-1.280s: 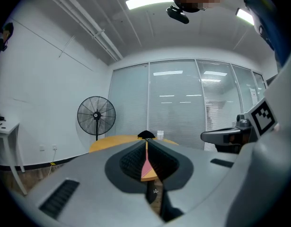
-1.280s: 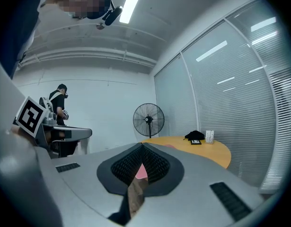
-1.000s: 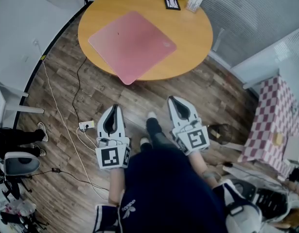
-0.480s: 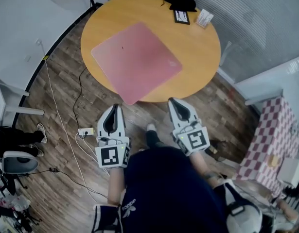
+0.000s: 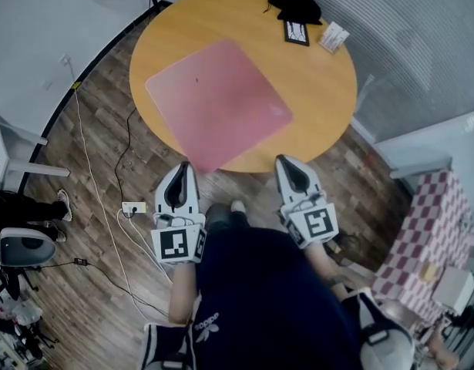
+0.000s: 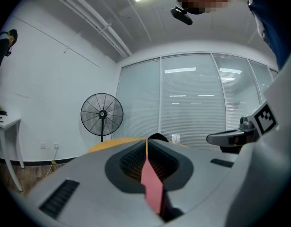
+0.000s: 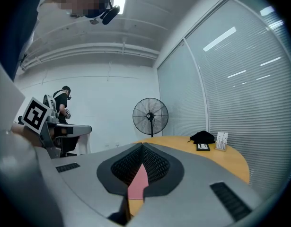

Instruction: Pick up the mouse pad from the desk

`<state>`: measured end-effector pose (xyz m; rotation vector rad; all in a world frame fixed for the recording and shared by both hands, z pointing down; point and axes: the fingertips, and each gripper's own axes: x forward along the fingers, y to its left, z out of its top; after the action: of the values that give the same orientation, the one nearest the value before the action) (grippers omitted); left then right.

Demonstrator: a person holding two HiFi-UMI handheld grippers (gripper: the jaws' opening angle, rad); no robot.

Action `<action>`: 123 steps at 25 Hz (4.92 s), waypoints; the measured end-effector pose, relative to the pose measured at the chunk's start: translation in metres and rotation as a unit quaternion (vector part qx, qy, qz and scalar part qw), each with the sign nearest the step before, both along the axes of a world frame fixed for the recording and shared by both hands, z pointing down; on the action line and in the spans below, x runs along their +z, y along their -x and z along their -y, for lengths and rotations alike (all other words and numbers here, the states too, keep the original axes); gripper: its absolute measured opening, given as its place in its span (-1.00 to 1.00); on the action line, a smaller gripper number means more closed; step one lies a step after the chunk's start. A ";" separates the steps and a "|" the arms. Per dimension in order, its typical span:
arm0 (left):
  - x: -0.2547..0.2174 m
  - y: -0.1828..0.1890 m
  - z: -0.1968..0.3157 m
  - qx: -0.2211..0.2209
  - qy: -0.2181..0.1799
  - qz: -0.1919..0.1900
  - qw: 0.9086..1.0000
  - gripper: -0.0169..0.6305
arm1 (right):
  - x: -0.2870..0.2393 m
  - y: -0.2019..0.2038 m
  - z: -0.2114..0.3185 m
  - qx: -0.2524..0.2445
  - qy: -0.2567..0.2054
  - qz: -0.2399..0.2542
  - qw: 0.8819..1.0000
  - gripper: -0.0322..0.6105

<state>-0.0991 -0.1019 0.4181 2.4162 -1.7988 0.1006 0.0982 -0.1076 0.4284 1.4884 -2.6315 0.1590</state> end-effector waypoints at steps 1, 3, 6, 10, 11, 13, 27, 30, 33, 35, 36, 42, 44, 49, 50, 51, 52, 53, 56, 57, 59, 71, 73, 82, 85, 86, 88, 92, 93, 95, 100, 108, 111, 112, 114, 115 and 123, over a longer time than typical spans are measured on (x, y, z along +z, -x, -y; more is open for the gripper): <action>0.000 0.001 0.000 -0.002 0.000 -0.001 1.000 -0.91 | 0.001 -0.002 0.001 0.000 -0.002 -0.005 1.000 -0.89; 0.001 0.005 0.001 -0.006 0.001 -0.002 1.000 -0.91 | 0.004 -0.004 0.003 0.002 -0.004 -0.008 1.000 -0.89; 0.002 0.009 0.001 -0.006 0.004 -0.006 1.000 -0.91 | 0.003 -0.001 0.002 0.010 0.001 0.002 1.000 -0.89; 0.002 0.016 0.009 0.002 0.001 0.001 1.000 -0.91 | -0.003 0.004 0.006 0.021 0.001 0.009 1.000 -0.89; 0.001 0.017 0.011 0.004 0.001 0.000 1.000 -0.91 | -0.003 0.004 0.007 0.025 0.000 0.007 1.000 -0.89; -0.003 0.020 0.013 0.005 0.003 -0.005 1.000 -0.91 | -0.003 0.005 0.009 0.031 0.003 0.003 1.000 -0.89; -0.009 0.048 0.035 0.032 0.006 0.005 0.999 -0.91 | -0.012 0.038 0.023 0.049 -0.004 0.016 0.999 -0.89; -0.007 0.052 0.035 0.034 0.009 0.001 0.999 -0.91 | -0.008 0.036 0.023 0.056 -0.003 0.006 0.998 -0.89; -0.005 0.053 0.037 0.038 0.011 0.001 0.999 -0.91 | -0.007 0.036 0.025 0.061 -0.003 0.008 0.998 -0.89; -0.005 0.053 0.040 0.041 0.011 0.001 0.999 -0.91 | -0.008 0.037 0.027 0.060 -0.004 0.006 0.998 -0.89; -0.005 0.052 0.041 0.042 0.011 0.001 0.999 -0.91 | -0.007 0.037 0.027 0.060 -0.003 0.004 0.998 -0.89; -0.003 0.050 0.045 0.044 0.014 -0.004 0.999 -0.91 | -0.011 0.037 0.029 0.059 -0.006 0.011 0.998 -0.89; -0.001 0.051 0.045 0.043 0.018 -0.006 0.999 -0.91 | -0.011 0.036 0.029 0.060 -0.006 0.009 0.998 -0.89; 0.007 0.059 0.050 0.036 0.035 -0.012 0.999 -0.91 | -0.012 0.036 0.030 0.064 -0.001 0.013 0.998 -0.89; 0.011 0.061 0.051 0.034 0.043 -0.016 0.998 -0.91 | -0.010 0.034 0.030 0.066 0.001 0.012 0.998 -0.89; 0.015 0.061 0.052 0.035 0.053 -0.021 0.998 -0.91 | -0.009 0.032 0.030 0.068 0.003 0.012 0.998 -0.89; 0.020 0.061 0.053 0.038 0.065 -0.027 0.997 -0.91 | -0.008 0.030 0.029 0.069 0.005 0.011 0.998 -0.89; 0.026 0.061 0.053 0.044 0.079 -0.033 0.995 -0.90 | -0.007 0.029 0.028 0.070 0.007 0.008 0.997 -0.89; 0.049 0.057 0.050 0.063 0.133 -0.047 0.988 -0.74 | -0.001 0.026 0.024 0.073 0.011 -0.001 0.997 -0.89; 0.059 0.054 0.049 0.070 0.154 -0.059 0.984 -0.69 | 0.001 0.025 0.023 0.072 0.012 -0.004 0.997 -0.89; 0.078 0.049 0.047 0.084 0.193 -0.092 0.973 -0.62 | 0.004 0.025 0.023 0.072 0.016 -0.006 0.997 -0.89; 0.176 0.028 0.024 0.123 0.353 -0.162 0.913 -0.52 | 0.023 0.032 0.019 0.081 0.049 -0.016 0.995 -0.89; 0.193 0.025 0.021 0.124 0.374 -0.169 0.903 -0.52 | 0.025 0.033 0.020 0.081 0.052 -0.014 0.995 -0.89; 0.258 0.021 0.019 0.148 0.442 -0.150 0.872 -0.48 | 0.048 0.030 0.023 0.095 0.083 -0.042 0.991 -0.89; 0.271 0.013 0.019 0.157 0.463 -0.164 0.857 -0.47 | 0.051 0.030 0.025 0.093 0.087 -0.044 0.991 -0.89; 0.276 0.011 0.018 0.158 0.470 -0.165 0.853 -0.46 | 0.051 0.030 0.026 0.093 0.088 -0.044 0.991 -0.89; 0.286 0.010 0.016 0.160 0.485 -0.166 0.844 -0.46 | 0.051 0.031 0.028 0.097 0.088 -0.039 0.991 -0.89; 0.297 0.001 0.009 0.179 0.504 -0.168 0.828 -0.45 | 0.051 0.033 0.030 0.095 0.087 -0.045 0.991 -0.89; 0.298 -0.001 0.009 0.182 0.505 -0.168 0.827 -0.45 | 0.050 0.034 0.030 0.096 0.088 -0.041 0.991 -0.89; 0.299 -0.005 0.009 0.186 0.508 -0.173 0.823 -0.45 | 0.048 0.038 0.032 0.101 0.094 -0.020 0.990 -0.89; 0.295 -0.010 0.013 0.203 0.510 -0.190 0.814 -0.49 | 0.048 0.037 0.033 0.101 0.092 -0.020 0.990 -0.89; 0.272 -0.018 0.019 0.212 0.473 -0.235 0.822 -0.84 | 0.044 0.039 0.034 0.099 0.088 -0.015 0.991 -0.89; 0.260 -0.020 0.024 0.215 0.453 -0.247 0.829 -0.87 | 0.043 0.041 0.033 0.098 0.086 -0.012 0.991 -0.89; 0.258 -0.021 0.025 0.215 0.449 -0.247 0.832 -0.87 | 0.042 0.041 0.033 0.099 0.086 -0.011 0.991 -0.89; 0.255 -0.022 0.026 0.215 0.443 -0.241 0.836 -0.88 | 0.041 0.040 0.033 0.101 0.085 -0.008 0.991 -0.89; 0.254 -0.022 0.027 0.215 0.441 -0.239 0.838 -0.88 | 0.041 0.039 0.033 0.101 0.083 -0.010 0.991 -0.89; 0.238 -0.021 0.037 0.209 0.410 -0.221 0.860 -0.89 | 0.032 0.041 0.033 0.098 0.067 -0.016 0.993 -0.89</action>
<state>-0.0785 -0.1391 0.6558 1.9125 -0.7646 0.2626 0.0572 -0.1408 0.4606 1.6841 -2.3946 0.3207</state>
